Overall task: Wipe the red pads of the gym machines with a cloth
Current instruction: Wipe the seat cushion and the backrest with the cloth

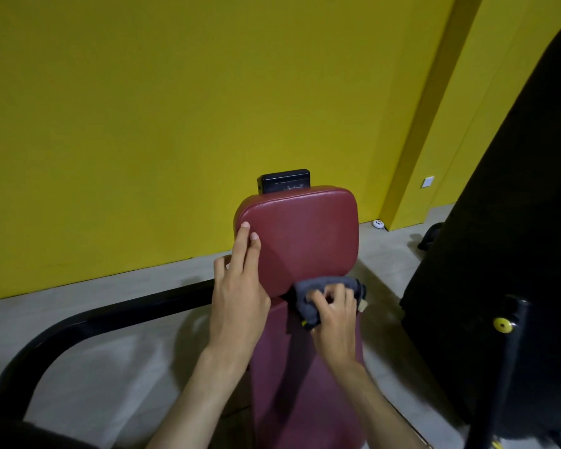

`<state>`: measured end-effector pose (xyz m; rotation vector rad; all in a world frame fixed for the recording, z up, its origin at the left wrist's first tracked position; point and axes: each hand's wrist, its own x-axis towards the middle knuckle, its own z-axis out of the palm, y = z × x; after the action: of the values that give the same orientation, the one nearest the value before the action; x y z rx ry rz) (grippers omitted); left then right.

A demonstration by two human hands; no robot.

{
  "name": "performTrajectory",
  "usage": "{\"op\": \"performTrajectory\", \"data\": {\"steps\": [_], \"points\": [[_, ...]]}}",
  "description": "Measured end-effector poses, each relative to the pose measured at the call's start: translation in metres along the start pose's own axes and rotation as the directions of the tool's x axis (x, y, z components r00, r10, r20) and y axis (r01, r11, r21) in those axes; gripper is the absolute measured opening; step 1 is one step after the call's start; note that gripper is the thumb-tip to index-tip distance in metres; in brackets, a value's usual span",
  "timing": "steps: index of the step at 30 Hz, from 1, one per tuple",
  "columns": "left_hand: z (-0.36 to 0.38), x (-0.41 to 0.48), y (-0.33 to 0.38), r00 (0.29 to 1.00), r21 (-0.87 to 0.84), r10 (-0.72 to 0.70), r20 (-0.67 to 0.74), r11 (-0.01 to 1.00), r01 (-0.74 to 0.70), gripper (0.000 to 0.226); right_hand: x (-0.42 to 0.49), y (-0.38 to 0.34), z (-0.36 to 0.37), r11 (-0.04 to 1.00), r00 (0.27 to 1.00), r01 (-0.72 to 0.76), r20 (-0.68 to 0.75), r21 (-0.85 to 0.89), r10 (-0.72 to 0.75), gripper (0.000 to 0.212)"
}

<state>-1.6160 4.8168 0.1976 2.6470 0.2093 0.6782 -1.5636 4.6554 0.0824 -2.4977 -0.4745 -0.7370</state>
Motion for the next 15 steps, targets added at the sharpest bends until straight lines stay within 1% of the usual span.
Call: {"op": "performTrajectory", "data": {"steps": [2,5,8,10,12,15], "points": [[0.0,0.0,0.001,1.0,0.003,-0.006,0.001,1.0,0.006,0.083,0.014,0.001,-0.008,1.0,1.0,-0.008,-0.021,0.017,0.009,0.056],[-0.002,0.0,0.003,1.0,-0.005,-0.023,-0.005,1.0,0.023,0.083,0.073,-0.009,-0.036,0.999,0.99,-0.008,-0.138,0.037,0.013,0.049],[-0.001,0.001,0.004,1.0,0.002,-0.021,-0.011,1.0,0.021,0.081,0.137,-0.019,-0.064,0.999,0.959,0.013,-0.285,0.045,0.0,0.04],[0.0,0.0,0.004,1.0,0.015,-0.019,-0.009,1.0,0.019,0.081,0.166,-0.026,-0.074,0.997,0.934,-0.016,-0.356,0.074,0.042,0.037],[0.002,0.0,0.003,1.0,0.027,-0.013,-0.01,1.0,0.013,0.081,0.173,-0.03,-0.072,0.995,0.916,-0.053,-0.393,0.086,0.082,0.039],[0.004,0.002,0.001,1.0,0.023,-0.009,-0.024,1.0,0.009,0.081,0.132,-0.021,-0.048,0.998,0.931,-0.017,-0.362,0.054,0.035,0.042]]}}
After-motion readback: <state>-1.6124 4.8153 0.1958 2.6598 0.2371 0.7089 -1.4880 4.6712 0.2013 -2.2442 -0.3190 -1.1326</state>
